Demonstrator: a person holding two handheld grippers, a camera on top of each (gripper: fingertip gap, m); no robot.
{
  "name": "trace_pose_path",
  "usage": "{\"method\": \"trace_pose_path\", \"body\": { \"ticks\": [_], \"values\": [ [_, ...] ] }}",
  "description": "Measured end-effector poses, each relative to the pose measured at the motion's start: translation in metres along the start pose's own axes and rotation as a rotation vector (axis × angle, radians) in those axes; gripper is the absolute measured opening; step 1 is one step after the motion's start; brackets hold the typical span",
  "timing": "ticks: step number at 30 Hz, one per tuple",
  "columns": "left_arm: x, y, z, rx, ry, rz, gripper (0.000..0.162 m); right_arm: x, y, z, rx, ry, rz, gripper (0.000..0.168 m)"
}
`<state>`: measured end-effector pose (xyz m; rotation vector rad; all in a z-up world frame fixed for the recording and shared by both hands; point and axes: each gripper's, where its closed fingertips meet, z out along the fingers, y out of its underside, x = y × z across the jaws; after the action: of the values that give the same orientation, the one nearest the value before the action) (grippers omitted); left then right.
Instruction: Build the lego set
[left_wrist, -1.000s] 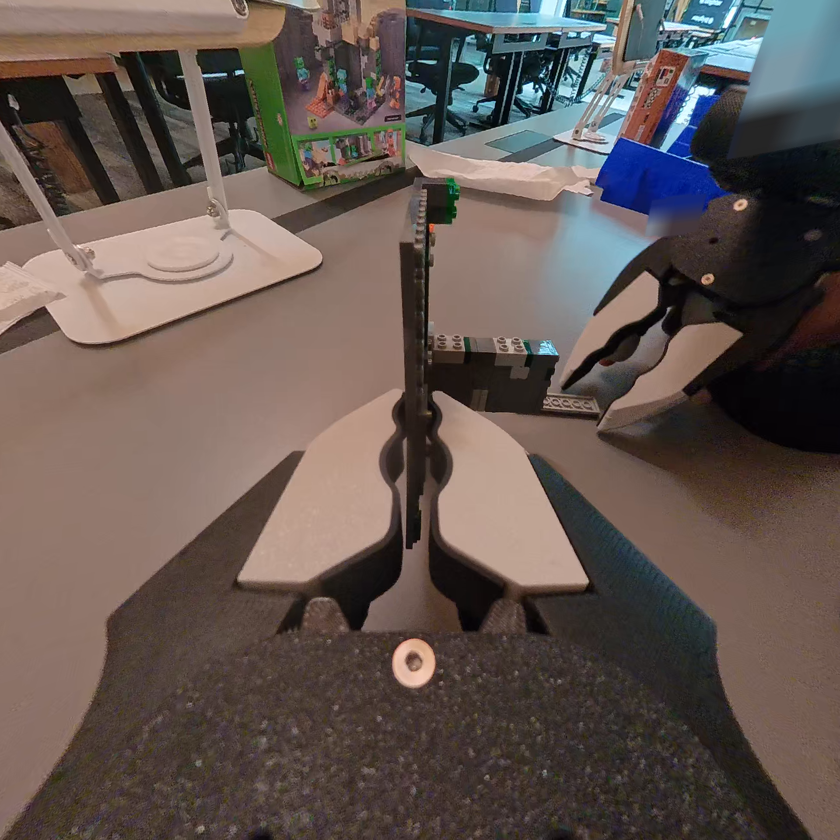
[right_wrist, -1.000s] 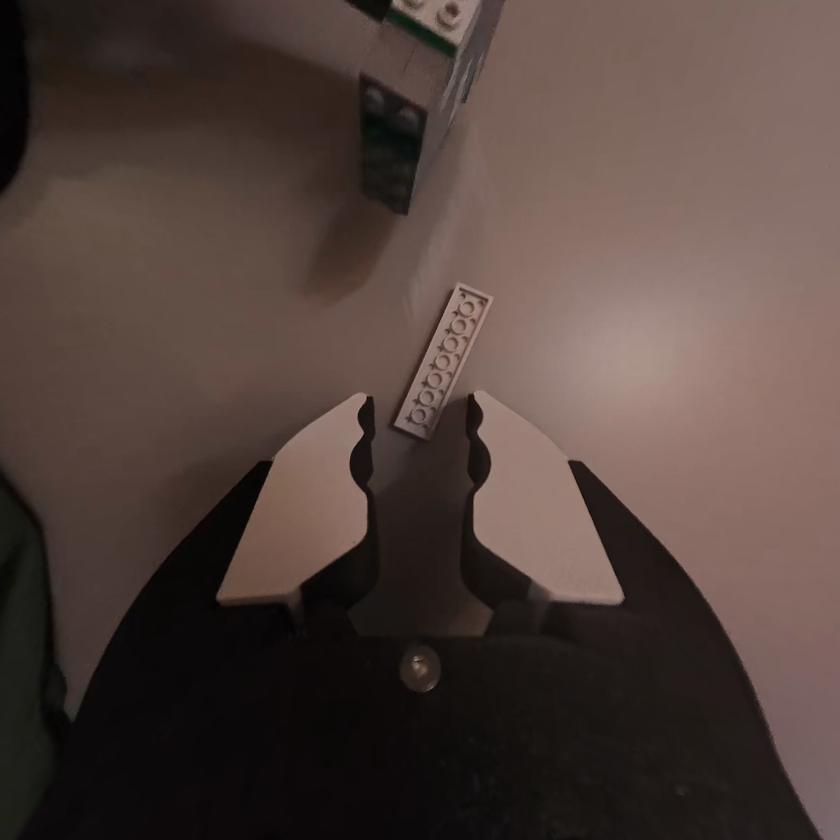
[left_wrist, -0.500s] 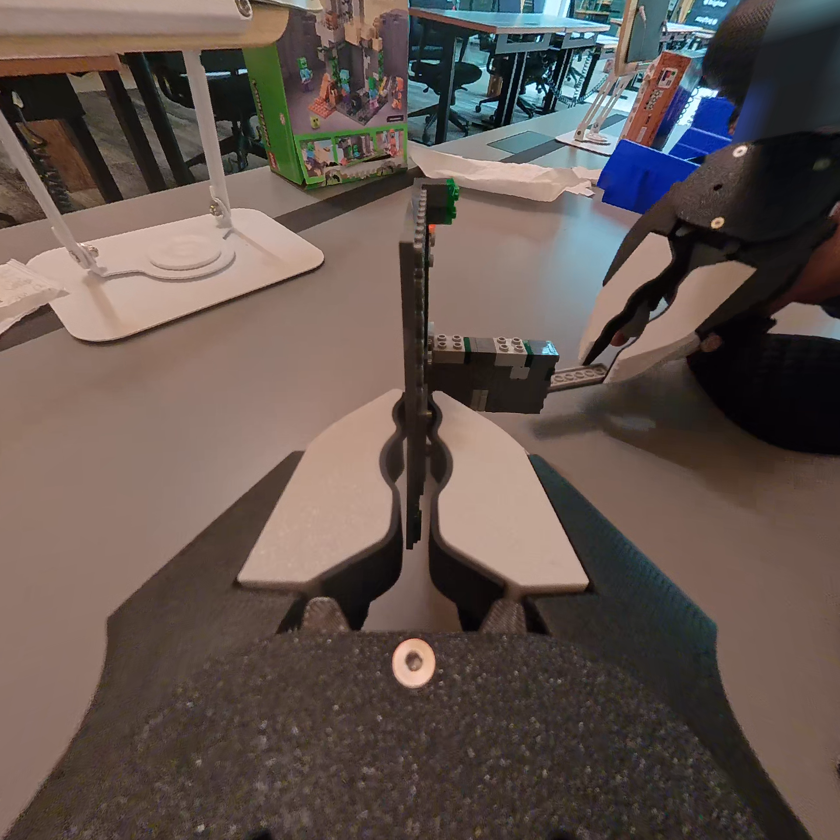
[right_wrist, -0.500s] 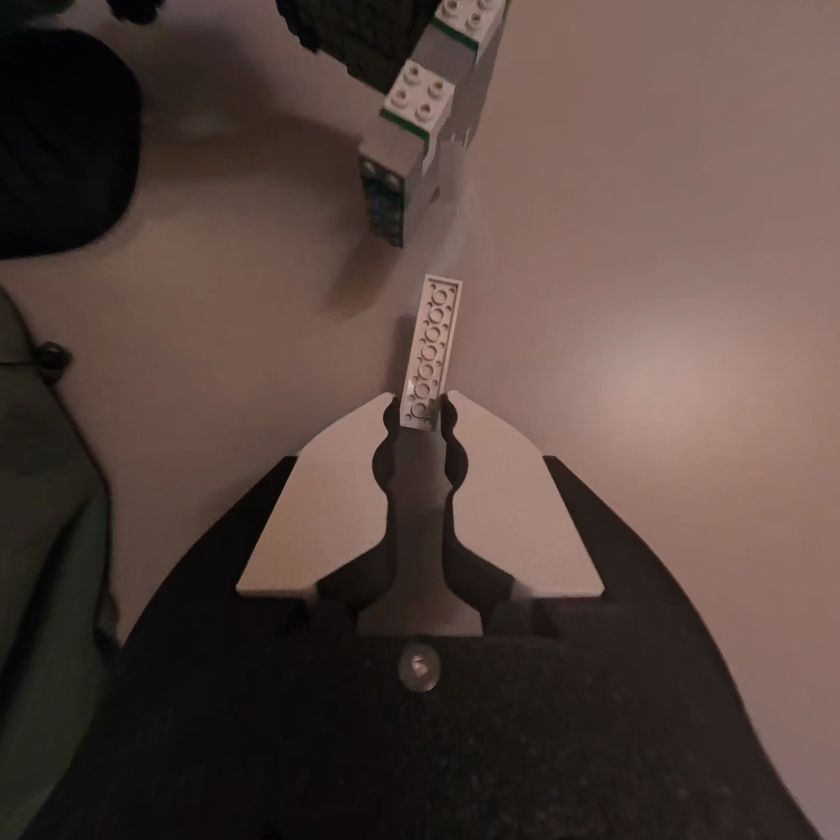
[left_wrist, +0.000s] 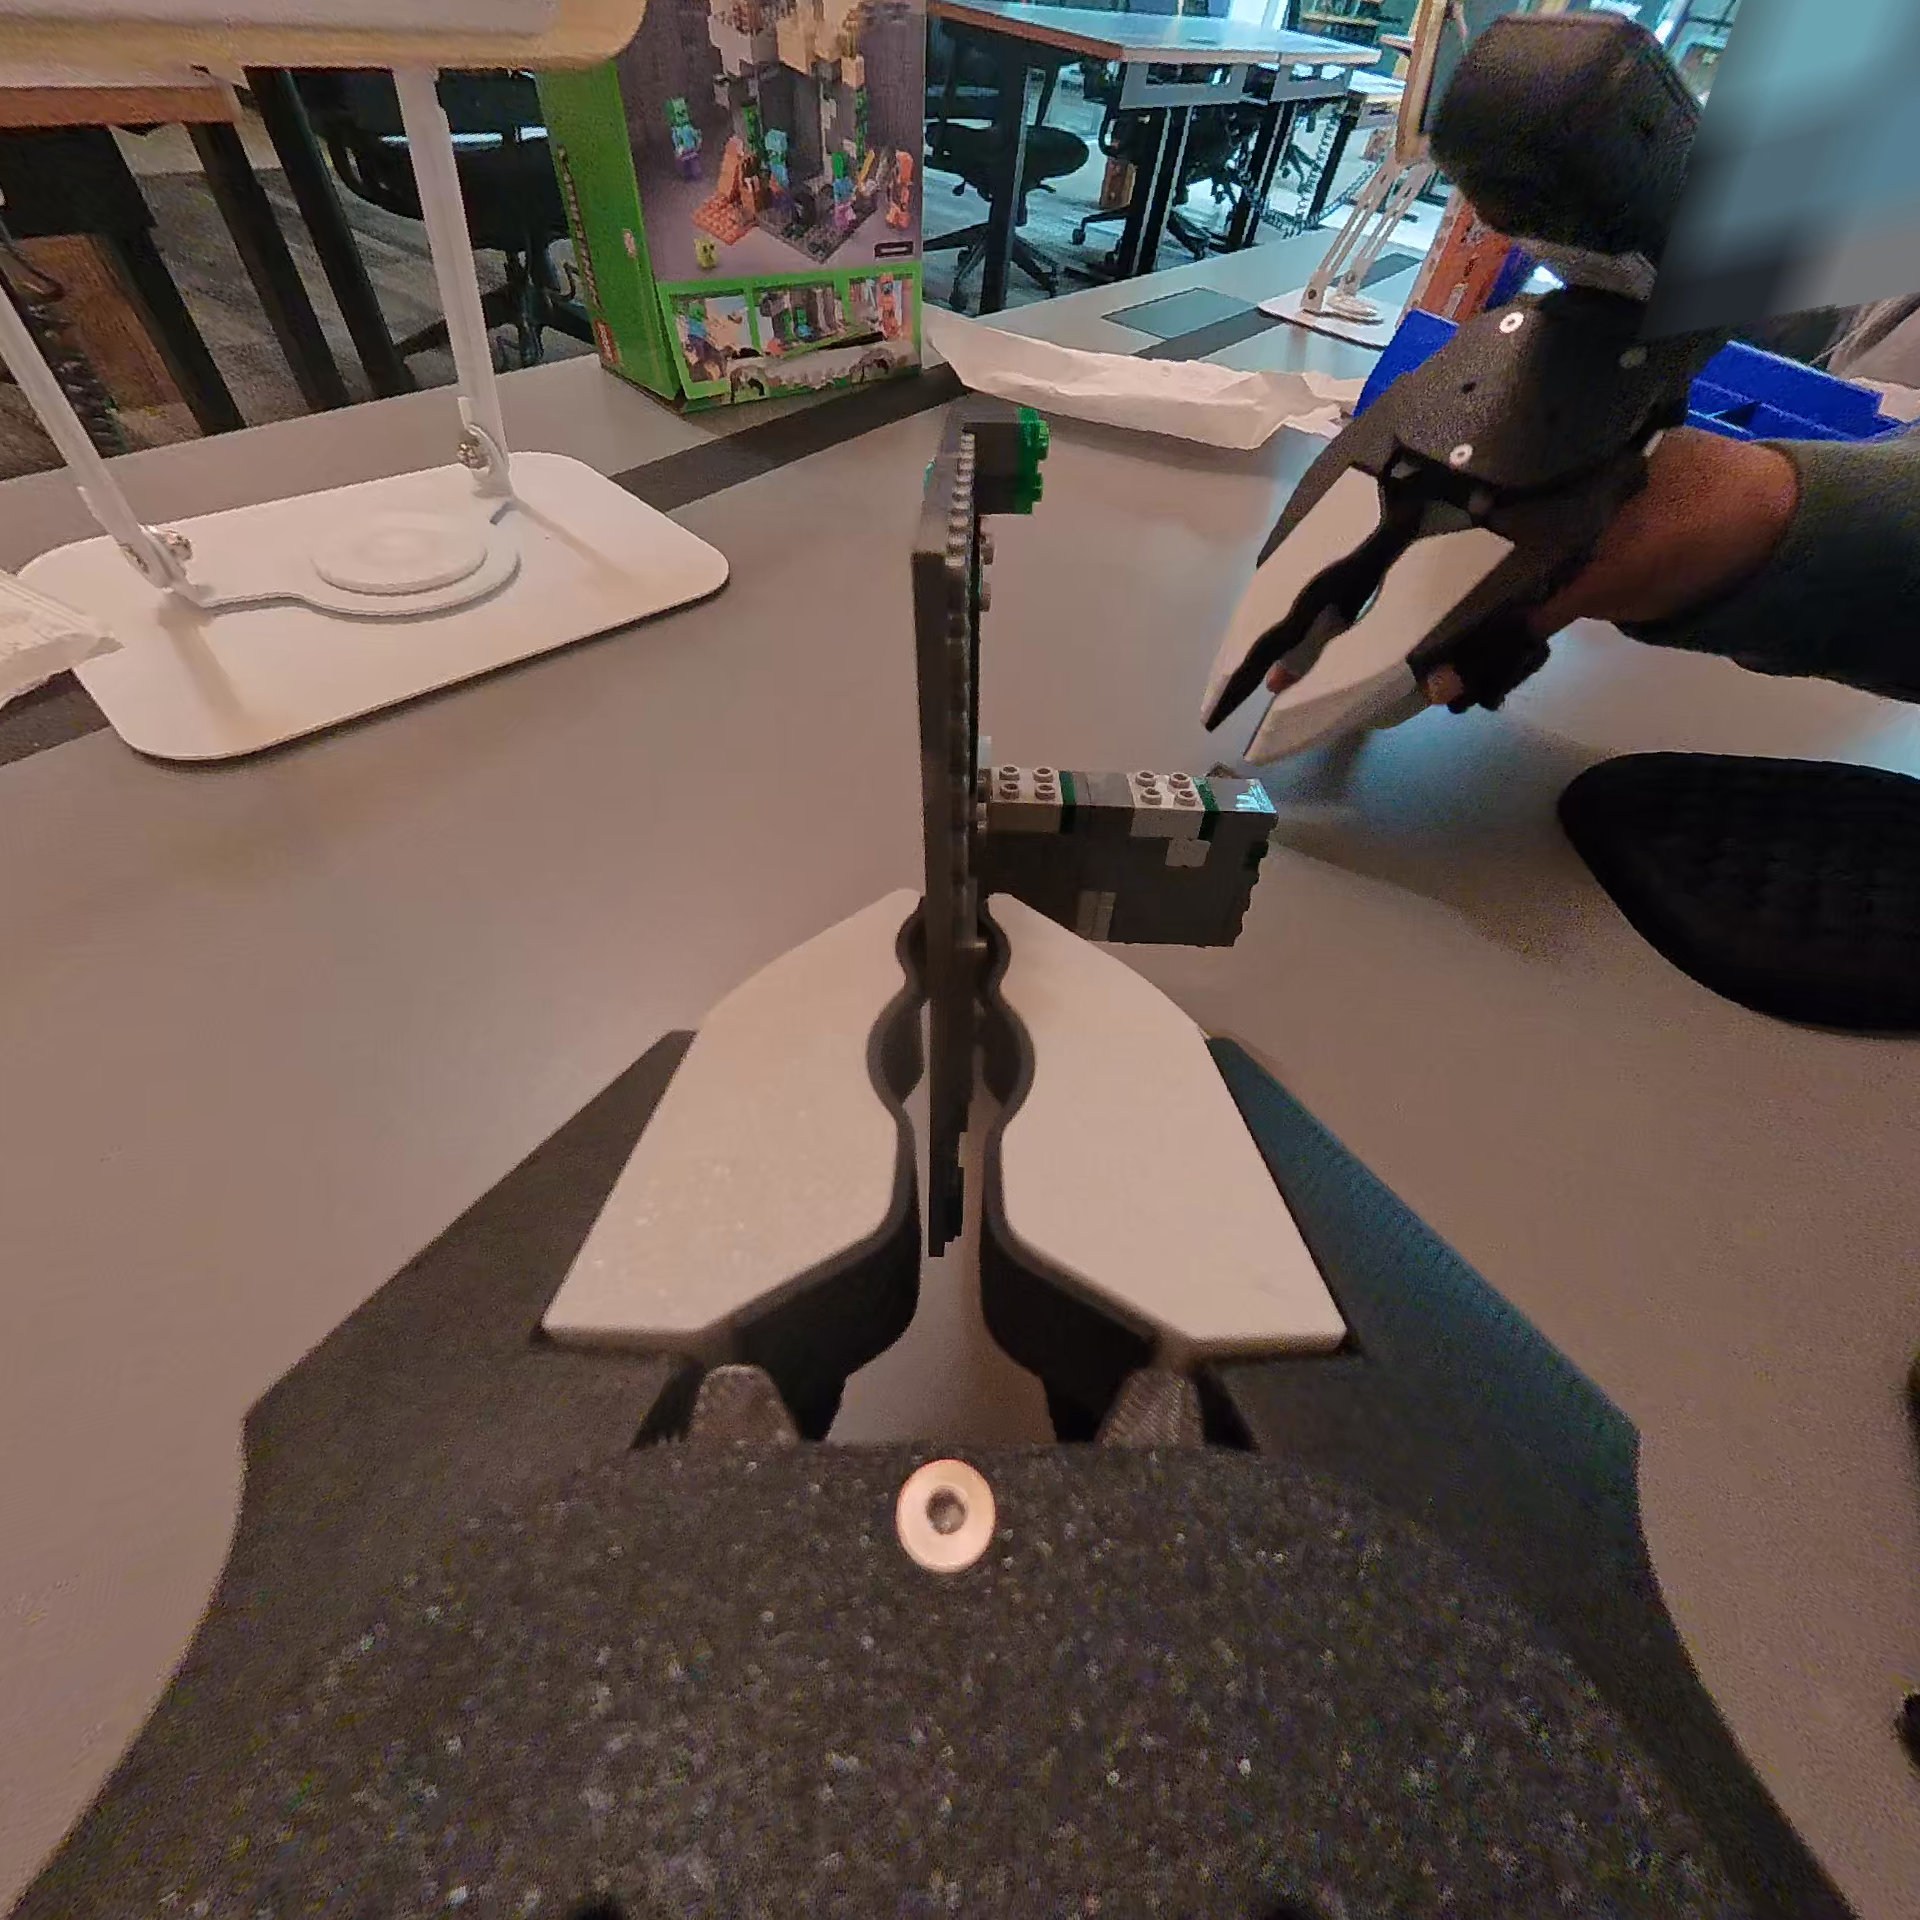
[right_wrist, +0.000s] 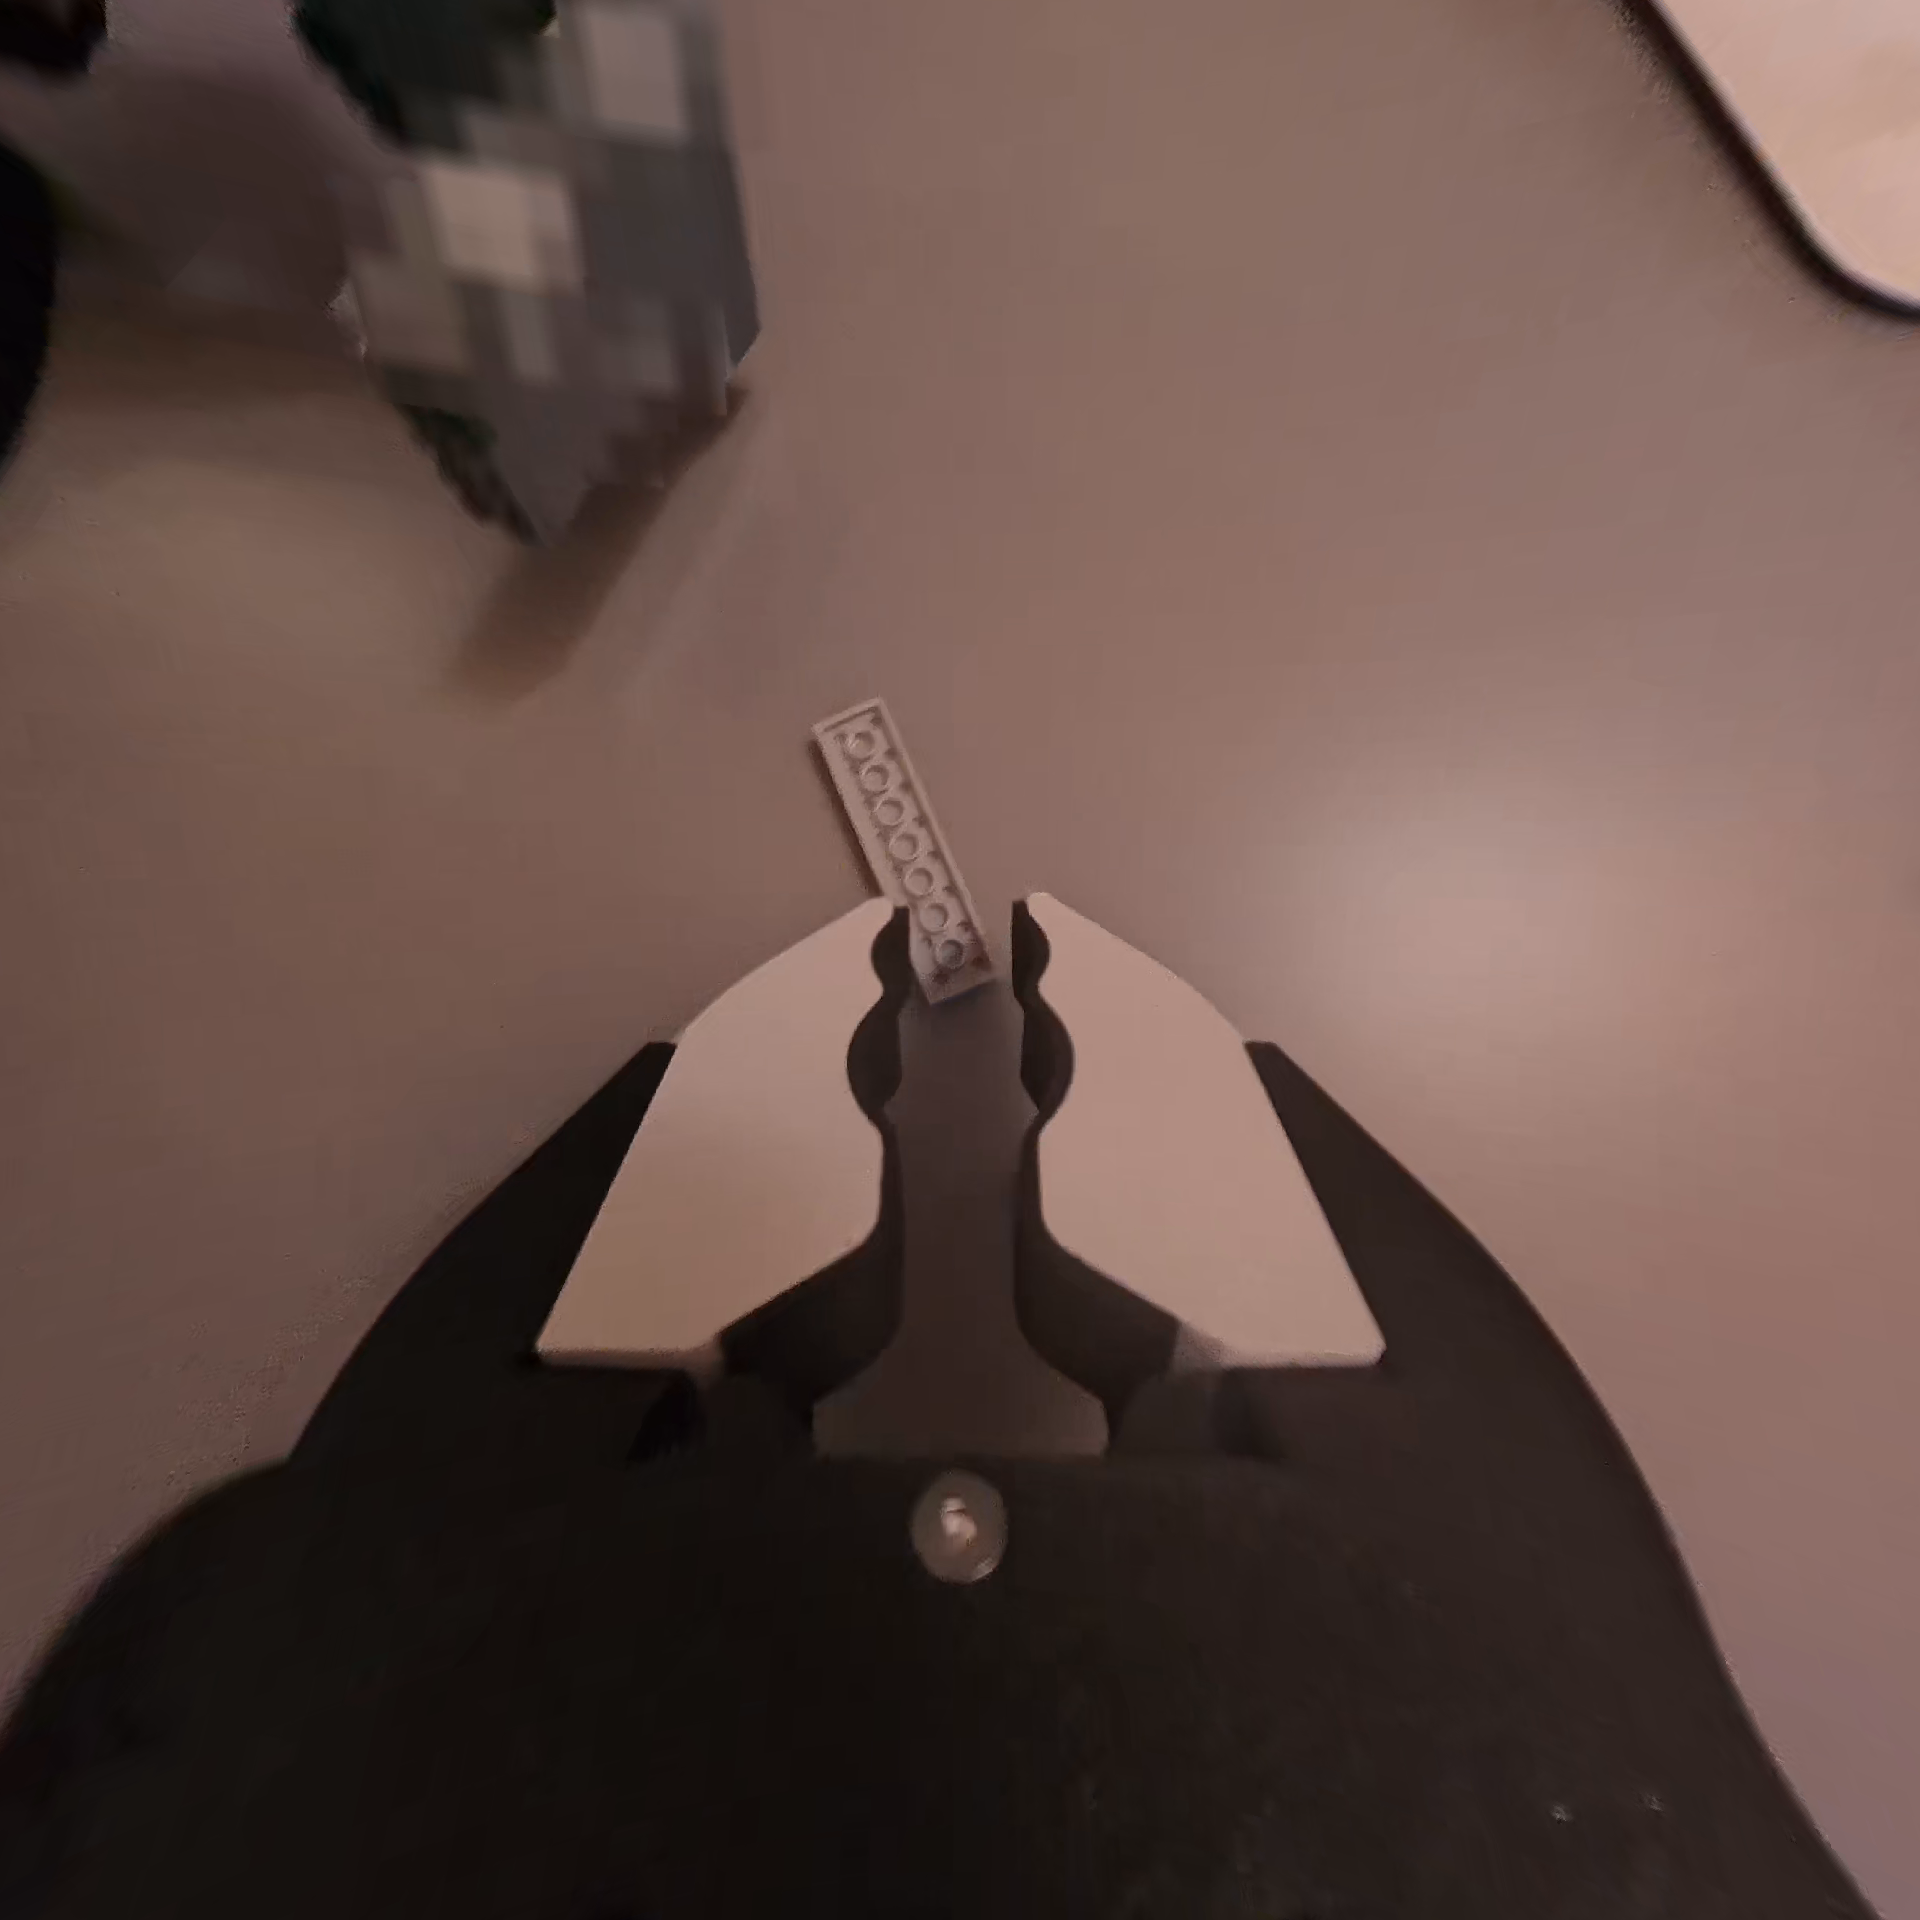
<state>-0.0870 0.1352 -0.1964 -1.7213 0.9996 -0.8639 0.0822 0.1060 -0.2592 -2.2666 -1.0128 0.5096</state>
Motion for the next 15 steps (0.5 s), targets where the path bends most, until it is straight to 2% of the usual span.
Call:
{"method": "trace_pose_path", "body": {
  "ticks": [1, 7, 15],
  "values": [
    [0.001, 0.000, 0.001, -0.001, 0.005, 0.000, 0.006, -0.003, 0.003, 0.002, -0.009, 0.000, -0.072, 0.019],
    [0.002, 0.002, 0.002, -0.008, 0.013, 0.003, 0.006, -0.007, 0.009, 0.007, 0.005, 0.074, -0.534, 0.020],
    [0.004, 0.003, 0.002, -0.014, 0.016, 0.005, 0.006, -0.002, 0.009, 0.016, -0.009, 0.023, -0.617, 0.005]
  ]
}}
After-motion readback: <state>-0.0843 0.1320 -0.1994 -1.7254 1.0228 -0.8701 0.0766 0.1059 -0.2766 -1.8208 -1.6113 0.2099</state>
